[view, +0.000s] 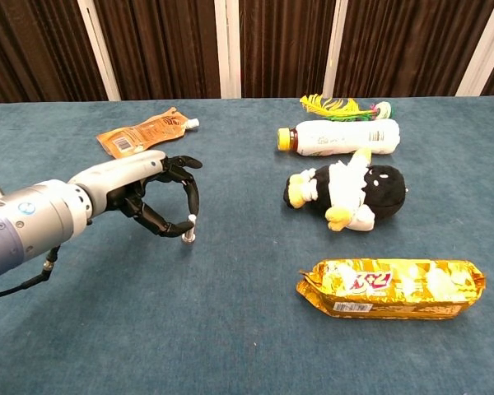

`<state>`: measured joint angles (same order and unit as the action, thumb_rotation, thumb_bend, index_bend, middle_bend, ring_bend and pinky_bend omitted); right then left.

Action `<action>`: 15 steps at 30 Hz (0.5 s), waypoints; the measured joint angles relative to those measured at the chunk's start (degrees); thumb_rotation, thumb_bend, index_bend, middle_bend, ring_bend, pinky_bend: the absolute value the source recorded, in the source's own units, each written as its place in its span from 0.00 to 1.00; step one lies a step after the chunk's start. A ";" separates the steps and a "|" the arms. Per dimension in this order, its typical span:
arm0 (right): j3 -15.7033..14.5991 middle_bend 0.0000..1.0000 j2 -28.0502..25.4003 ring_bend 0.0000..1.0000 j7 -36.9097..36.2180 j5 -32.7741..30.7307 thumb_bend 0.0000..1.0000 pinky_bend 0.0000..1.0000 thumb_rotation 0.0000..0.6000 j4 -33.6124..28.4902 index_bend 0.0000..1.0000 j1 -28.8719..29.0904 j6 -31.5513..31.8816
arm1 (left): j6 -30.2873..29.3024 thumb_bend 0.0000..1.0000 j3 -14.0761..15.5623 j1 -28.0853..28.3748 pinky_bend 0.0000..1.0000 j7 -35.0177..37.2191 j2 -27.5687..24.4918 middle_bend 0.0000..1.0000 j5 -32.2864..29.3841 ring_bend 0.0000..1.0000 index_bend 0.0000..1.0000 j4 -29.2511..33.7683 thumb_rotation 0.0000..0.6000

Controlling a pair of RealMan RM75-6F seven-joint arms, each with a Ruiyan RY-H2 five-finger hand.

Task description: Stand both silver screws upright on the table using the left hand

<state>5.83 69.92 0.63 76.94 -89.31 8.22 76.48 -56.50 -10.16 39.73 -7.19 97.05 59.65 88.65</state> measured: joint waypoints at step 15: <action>0.14 0.05 0.18 0.01 0.41 -0.42 0.00 0.00 1.00 -0.16 0.12 -0.10 0.13 | 5.01 0.52 0.78 -1.09 0.00 14.84 -2.33 0.00 8.01 0.00 0.56 -3.84 1.00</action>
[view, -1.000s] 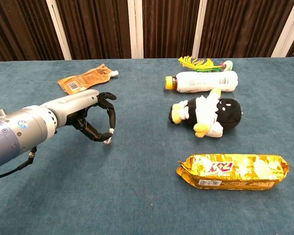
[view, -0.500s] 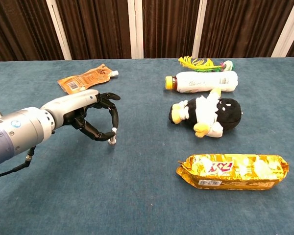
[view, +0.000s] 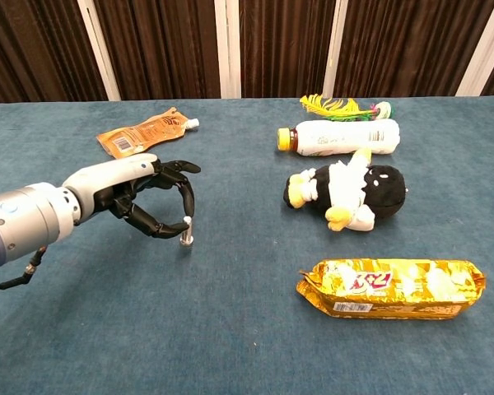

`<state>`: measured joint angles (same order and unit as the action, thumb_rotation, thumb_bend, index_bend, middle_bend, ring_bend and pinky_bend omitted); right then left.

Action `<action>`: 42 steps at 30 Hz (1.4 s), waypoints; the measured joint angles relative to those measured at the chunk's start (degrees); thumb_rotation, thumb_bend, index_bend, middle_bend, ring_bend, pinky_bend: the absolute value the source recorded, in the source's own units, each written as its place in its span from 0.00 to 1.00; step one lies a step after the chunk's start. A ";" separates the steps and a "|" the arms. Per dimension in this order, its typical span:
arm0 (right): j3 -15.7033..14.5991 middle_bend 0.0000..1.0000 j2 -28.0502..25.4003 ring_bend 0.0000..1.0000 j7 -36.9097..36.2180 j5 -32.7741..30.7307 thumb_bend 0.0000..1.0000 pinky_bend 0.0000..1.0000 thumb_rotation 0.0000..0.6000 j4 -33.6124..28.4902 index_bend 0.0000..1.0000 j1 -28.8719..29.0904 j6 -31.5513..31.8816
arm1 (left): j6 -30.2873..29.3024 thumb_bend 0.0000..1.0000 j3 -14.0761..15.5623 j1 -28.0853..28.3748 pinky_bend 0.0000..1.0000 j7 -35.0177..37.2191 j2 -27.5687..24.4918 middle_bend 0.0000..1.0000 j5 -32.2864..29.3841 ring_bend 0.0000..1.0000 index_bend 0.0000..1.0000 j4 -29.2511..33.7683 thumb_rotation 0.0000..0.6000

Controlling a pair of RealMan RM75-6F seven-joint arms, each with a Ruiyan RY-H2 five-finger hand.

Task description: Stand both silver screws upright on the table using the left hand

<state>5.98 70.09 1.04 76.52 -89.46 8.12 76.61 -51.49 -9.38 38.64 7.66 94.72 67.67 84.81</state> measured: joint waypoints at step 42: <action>0.28 0.05 0.45 0.01 0.59 -0.60 0.00 0.00 1.00 -0.12 0.12 -0.12 0.23 | 4.20 0.45 3.62 0.33 0.00 16.09 -2.84 0.00 10.75 0.00 0.39 -6.69 1.00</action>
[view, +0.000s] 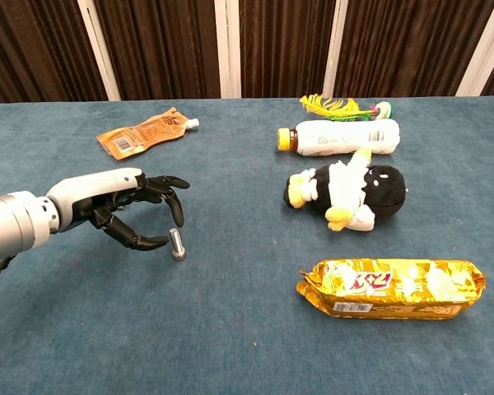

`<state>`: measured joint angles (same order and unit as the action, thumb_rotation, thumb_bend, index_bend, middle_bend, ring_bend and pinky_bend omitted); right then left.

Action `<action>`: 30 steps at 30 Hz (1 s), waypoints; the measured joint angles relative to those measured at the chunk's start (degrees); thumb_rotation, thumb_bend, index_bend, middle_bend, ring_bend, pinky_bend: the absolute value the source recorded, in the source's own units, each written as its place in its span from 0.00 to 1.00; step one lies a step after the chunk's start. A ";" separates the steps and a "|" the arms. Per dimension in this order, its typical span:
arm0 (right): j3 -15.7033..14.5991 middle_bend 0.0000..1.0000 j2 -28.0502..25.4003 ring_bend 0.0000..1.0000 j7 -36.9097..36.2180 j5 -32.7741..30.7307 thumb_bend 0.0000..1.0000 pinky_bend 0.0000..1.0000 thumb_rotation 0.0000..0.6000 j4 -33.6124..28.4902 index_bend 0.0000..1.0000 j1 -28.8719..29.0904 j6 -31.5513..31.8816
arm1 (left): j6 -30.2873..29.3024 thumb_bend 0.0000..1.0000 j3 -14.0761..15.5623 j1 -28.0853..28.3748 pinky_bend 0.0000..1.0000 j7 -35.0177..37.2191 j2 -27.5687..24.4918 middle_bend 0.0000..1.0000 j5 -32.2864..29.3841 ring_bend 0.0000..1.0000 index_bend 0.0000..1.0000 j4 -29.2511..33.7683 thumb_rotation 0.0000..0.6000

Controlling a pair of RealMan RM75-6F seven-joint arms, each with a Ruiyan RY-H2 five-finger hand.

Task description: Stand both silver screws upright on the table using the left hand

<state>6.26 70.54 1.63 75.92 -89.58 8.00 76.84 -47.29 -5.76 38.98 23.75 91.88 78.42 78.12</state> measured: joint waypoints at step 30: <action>-0.58 0.05 -0.28 0.01 2.20 0.13 0.00 0.00 1.00 -1.11 0.12 -0.16 0.01 | -9.72 0.41 -1.56 -3.69 0.00 -34.56 -13.57 0.02 -5.12 0.00 0.41 4.63 1.00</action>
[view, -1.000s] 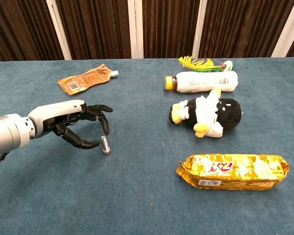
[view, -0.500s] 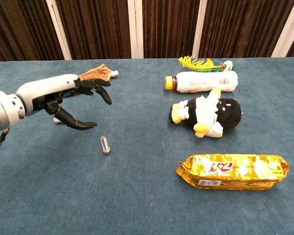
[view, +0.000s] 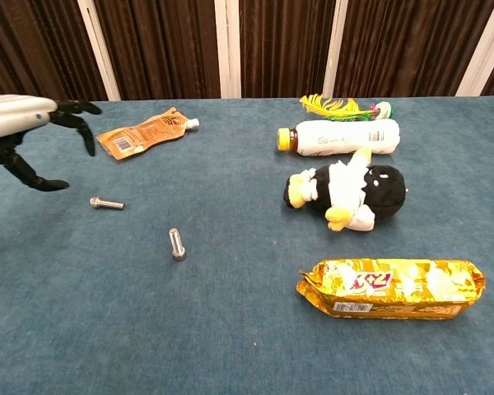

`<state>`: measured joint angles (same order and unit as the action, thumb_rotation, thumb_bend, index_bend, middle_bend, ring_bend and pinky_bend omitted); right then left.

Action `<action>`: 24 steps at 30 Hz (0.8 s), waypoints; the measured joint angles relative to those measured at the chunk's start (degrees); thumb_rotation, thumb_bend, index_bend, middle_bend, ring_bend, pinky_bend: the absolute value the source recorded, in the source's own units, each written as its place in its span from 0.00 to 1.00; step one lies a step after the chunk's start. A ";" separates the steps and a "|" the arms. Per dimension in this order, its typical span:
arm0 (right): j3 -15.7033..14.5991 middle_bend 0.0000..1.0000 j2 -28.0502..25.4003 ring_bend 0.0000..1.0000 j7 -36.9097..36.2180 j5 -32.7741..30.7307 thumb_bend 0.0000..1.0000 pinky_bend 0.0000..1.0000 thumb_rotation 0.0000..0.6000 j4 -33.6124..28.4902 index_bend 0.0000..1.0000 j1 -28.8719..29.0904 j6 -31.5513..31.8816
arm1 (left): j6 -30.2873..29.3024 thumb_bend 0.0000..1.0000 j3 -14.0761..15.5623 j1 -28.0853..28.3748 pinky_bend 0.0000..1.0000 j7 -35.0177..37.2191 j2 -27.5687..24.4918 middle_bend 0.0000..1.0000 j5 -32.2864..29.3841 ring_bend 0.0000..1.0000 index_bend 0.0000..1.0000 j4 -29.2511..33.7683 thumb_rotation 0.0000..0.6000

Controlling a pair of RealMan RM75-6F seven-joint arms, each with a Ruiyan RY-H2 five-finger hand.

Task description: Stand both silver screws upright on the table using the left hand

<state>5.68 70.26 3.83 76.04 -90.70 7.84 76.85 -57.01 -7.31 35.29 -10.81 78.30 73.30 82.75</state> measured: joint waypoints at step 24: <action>-0.05 0.05 1.04 0.01 1.36 -1.18 0.00 0.00 1.00 0.97 0.12 0.70 -1.68 | 4.58 0.42 -1.05 3.44 0.00 -3.63 9.35 0.03 -4.72 0.00 0.42 -10.98 1.00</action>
<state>5.64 71.30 5.19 74.86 -89.73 8.53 75.17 -52.43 -8.37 38.73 -14.44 87.65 68.59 71.77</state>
